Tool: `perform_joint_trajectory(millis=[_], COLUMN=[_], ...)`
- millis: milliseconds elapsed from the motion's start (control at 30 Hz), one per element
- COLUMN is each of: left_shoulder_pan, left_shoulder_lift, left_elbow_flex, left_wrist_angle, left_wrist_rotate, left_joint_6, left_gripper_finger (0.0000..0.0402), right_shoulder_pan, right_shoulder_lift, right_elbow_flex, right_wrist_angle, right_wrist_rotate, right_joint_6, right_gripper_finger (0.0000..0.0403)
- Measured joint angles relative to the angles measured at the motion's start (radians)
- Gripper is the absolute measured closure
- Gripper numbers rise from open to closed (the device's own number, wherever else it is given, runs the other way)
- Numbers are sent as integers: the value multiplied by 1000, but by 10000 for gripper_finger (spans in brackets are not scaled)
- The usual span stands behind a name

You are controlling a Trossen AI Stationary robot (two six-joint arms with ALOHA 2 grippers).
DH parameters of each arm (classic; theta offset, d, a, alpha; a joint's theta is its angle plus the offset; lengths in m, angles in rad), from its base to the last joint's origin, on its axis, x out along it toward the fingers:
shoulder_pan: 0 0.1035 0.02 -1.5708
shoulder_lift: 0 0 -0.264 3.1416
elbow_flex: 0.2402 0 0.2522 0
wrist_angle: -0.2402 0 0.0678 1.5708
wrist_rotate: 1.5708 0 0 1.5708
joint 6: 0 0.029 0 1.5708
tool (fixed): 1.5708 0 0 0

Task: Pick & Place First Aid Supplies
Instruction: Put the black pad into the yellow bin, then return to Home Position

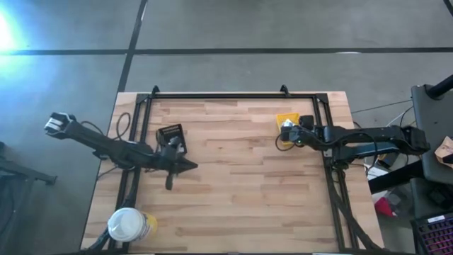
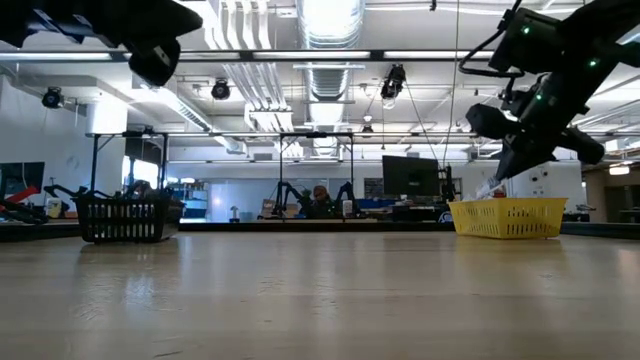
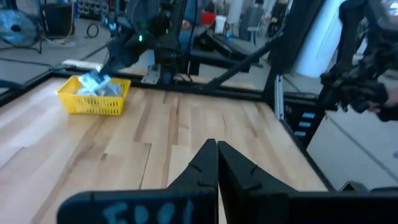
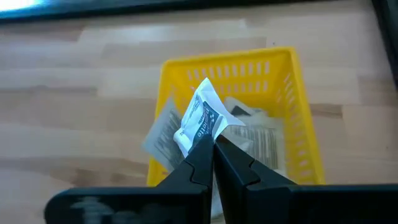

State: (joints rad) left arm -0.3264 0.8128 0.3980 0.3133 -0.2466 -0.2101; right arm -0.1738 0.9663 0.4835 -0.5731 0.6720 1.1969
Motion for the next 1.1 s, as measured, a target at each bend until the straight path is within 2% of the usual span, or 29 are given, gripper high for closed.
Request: perform_joint_trajectory(millis=[267, 567, 700, 867, 1100], left_shoulder_pan=[0, 0, 0, 0, 0], left_shoulder_lift=[-160, -290, -340, -387, -415], left_elbow_flex=[-60, -62, -62, -62, -104], left_wrist_angle=[-5, -58, -131, -233, -226], left_wrist_rotate=[-1, 54, 54, 50, 46], left_joint_6=[0, 35, 38, 23, 21], left_gripper_finger=[400, 400, 401, 401, 401], right_shoulder_pan=[-51, -71, -72, -71, -50], right_shoulder_lift=[-11, -11, -26, -68, -101], right_elbow_flex=[0, 0, 1, 58, 146], right_wrist_angle=[-8, -7, -9, -66, -59], right_wrist_rotate=[-102, -100, -98, -99, -163], right_joint_6=[-72, -82, -81, -143, -233], right_gripper_finger=[384, 321, 292, 267, 254])
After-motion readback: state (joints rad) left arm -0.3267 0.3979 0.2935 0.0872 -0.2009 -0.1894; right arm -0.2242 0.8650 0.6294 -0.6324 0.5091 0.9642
